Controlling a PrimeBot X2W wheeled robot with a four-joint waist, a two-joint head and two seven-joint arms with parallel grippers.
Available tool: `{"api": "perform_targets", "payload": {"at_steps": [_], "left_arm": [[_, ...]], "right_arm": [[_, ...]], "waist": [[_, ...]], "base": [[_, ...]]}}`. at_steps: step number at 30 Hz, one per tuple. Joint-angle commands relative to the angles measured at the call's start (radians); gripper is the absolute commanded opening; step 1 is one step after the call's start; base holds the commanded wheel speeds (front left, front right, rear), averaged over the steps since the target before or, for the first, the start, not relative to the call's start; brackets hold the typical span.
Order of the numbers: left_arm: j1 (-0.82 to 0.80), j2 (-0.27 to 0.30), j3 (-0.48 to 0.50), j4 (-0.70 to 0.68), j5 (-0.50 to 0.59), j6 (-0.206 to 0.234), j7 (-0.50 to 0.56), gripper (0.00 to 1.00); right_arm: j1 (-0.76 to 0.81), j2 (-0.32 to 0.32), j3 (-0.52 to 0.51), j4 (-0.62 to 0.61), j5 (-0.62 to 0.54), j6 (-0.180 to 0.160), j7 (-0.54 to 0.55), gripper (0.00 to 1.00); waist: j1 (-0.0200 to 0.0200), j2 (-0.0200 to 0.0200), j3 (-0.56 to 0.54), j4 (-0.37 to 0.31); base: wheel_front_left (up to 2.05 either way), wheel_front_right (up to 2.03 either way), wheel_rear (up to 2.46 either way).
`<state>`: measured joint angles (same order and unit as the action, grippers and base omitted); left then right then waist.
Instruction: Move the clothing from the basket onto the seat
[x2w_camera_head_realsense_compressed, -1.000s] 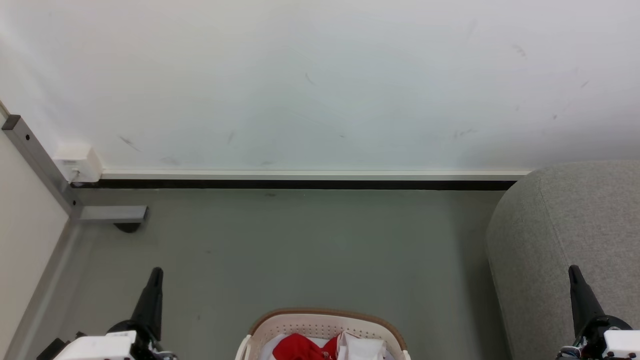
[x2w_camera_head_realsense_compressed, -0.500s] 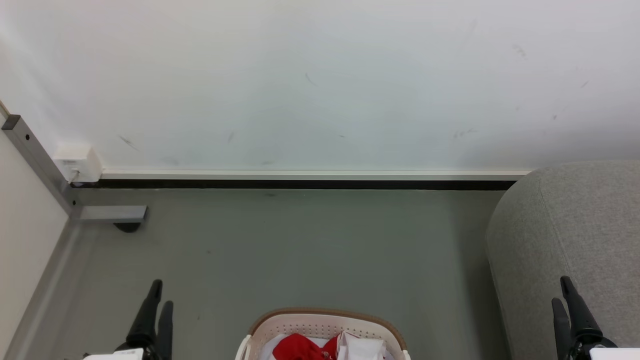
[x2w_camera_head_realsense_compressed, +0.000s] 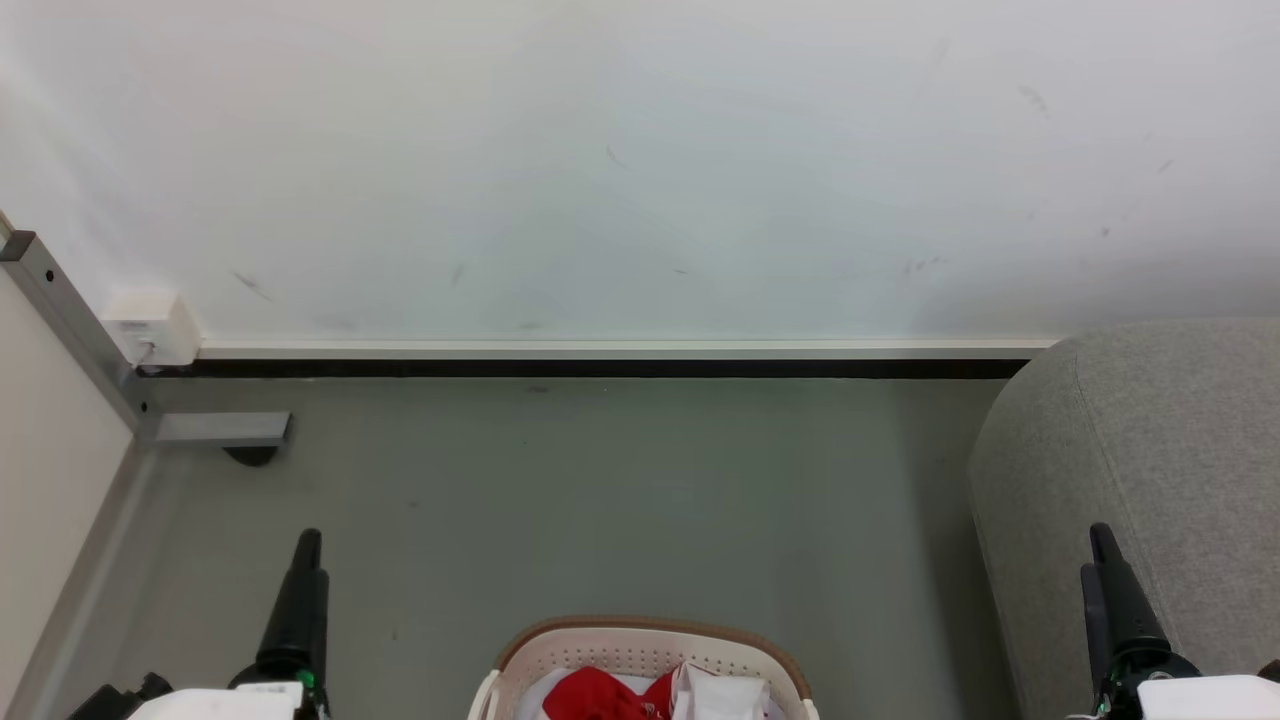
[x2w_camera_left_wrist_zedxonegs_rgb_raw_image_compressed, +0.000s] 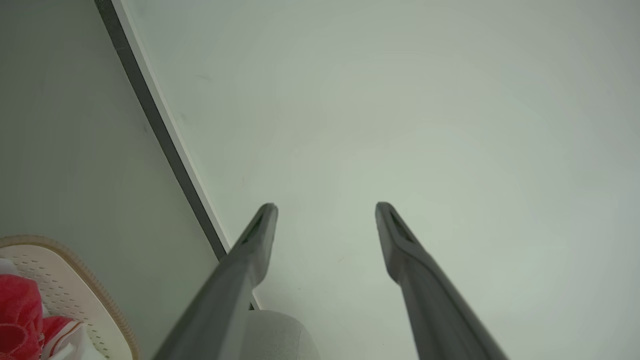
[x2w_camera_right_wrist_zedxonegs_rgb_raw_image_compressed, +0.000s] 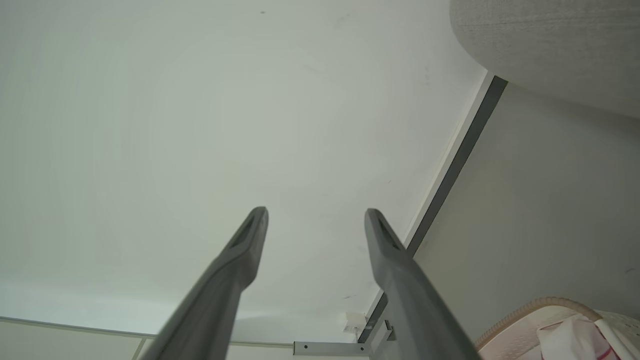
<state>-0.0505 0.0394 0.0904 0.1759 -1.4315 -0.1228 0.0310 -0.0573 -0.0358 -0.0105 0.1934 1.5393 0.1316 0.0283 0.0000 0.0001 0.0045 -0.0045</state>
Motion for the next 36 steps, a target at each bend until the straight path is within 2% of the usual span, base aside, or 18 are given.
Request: {"api": "perform_targets", "payload": {"at_steps": [1, 10, 19, 30, 36], "left_arm": [[-0.003, 0.008, -0.003, -0.032, 0.050, -0.004, -0.014, 1.00], [0.015, 0.007, 0.001, -0.071, 0.232, -0.005, -0.051, 1.00], [0.033, 0.007, 0.000, -0.090, 0.397, 0.005, -0.085, 1.00], [0.038, 0.011, -0.024, -0.123, 0.651, 0.019, -0.121, 1.00], [0.048, 0.012, -0.032, -0.131, 0.750, 0.027, -0.141, 1.00]], "right_arm": [[-0.018, -0.009, 0.015, -0.026, -0.031, 0.000, -0.011, 1.00], [-0.014, -0.011, 0.047, -0.054, -0.159, 0.000, -0.048, 1.00], [-0.008, -0.013, 0.059, -0.074, -0.403, -0.001, -0.081, 1.00], [0.001, -0.014, 0.057, -0.057, -0.678, -0.001, -0.118, 1.00], [0.000, -0.014, 0.067, -0.067, -0.770, -0.001, -0.138, 1.00]], "waist": [[0.0000, -0.0001, 0.000, -0.002], [0.0000, -0.0001, 0.001, -0.012], [0.0000, -0.0001, 0.003, -0.018], [0.0000, -0.0001, 0.002, -0.016], [0.0000, -0.0001, 0.001, -0.019]], "base": [[0.00, 0.00, 0.00], [0.00, 0.00, 0.00], [0.00, 0.00, 0.00], [0.00, 0.00, 0.00], [0.00, 0.00, 0.00]]}}
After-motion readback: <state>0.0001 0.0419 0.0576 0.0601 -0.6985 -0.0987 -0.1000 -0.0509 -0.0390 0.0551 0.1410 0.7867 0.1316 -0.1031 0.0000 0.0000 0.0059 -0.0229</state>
